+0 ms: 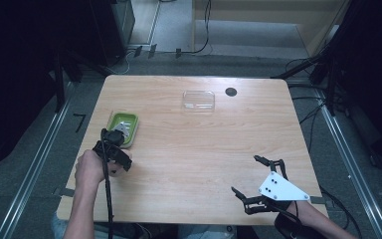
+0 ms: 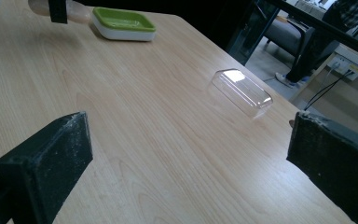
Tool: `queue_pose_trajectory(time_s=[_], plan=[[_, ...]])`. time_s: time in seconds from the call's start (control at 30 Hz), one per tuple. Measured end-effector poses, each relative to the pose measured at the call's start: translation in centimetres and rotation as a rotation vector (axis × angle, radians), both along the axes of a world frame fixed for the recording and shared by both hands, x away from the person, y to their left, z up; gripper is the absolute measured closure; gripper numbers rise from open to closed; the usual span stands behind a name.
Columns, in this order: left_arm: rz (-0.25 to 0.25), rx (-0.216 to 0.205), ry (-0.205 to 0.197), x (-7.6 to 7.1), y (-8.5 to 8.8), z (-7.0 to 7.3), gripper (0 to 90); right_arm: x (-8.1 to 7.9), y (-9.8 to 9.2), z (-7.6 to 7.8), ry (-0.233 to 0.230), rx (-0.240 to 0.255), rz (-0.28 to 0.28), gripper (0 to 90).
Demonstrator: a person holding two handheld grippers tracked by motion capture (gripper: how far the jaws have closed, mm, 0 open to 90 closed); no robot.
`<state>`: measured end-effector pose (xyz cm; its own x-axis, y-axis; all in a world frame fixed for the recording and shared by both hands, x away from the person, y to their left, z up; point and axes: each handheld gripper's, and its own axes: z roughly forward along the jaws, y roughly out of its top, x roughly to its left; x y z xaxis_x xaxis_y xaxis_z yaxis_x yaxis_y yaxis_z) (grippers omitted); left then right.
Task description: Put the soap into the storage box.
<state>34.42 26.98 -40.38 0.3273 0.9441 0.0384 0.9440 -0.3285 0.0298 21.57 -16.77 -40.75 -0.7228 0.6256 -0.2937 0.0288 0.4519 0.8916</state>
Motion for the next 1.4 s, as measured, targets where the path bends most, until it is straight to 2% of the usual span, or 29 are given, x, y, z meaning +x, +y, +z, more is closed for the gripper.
queue_pose_trajectory(time_s=[0.43,1.1,1.4], plan=[[-0.002,-0.007,-0.001,0.7,0.0,0.5,33.3,0.0,0.0,0.0,0.001,0.000,0.001,0.0],[-0.015,0.000,-0.018,2.4,-0.3,2.1,33.3,0.0,0.0,0.0,0.001,0.001,0.000,0.0],[-0.023,0.001,-0.008,3.3,-0.5,2.5,33.3,0.0,0.0,0.0,0.002,0.002,0.000,0.0]])
